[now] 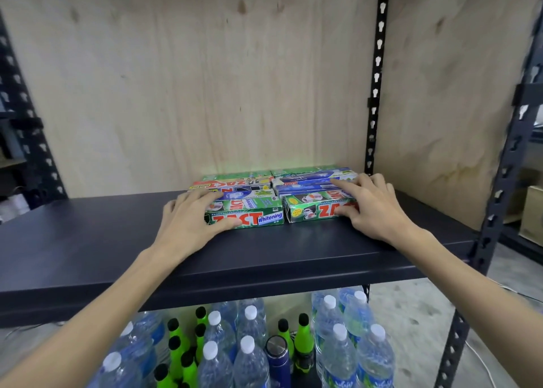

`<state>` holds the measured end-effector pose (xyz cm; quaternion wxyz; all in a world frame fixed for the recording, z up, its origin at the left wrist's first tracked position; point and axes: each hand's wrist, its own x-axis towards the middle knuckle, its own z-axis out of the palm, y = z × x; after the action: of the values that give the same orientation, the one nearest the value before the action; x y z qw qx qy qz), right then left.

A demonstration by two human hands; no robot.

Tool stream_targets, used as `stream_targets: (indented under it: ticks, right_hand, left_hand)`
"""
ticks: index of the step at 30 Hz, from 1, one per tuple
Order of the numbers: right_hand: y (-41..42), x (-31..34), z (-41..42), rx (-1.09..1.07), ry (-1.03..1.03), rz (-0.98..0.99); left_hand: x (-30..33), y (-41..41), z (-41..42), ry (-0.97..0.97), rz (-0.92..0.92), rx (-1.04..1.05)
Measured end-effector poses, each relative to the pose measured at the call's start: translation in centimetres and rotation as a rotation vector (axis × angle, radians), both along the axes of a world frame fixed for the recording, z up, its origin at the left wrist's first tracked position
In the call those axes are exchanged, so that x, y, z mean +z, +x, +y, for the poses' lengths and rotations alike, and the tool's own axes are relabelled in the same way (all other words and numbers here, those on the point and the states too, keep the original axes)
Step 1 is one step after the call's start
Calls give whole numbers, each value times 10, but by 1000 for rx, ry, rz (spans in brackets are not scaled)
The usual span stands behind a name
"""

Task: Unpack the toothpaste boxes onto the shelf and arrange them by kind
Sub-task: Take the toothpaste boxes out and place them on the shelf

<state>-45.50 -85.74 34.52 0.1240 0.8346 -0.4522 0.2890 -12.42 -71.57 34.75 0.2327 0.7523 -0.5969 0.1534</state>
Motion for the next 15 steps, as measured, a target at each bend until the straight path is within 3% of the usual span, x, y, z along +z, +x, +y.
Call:
stream_targets:
  ticks: [9,15]
  right_hand:
    - [-3,3,18,35,50,-69]
    - [4,-9,73,170,-21,-351]
  left_hand:
    - [-1,-7,8,-14,12,-19]
    - [5,-27,35,-196,-65,-147]
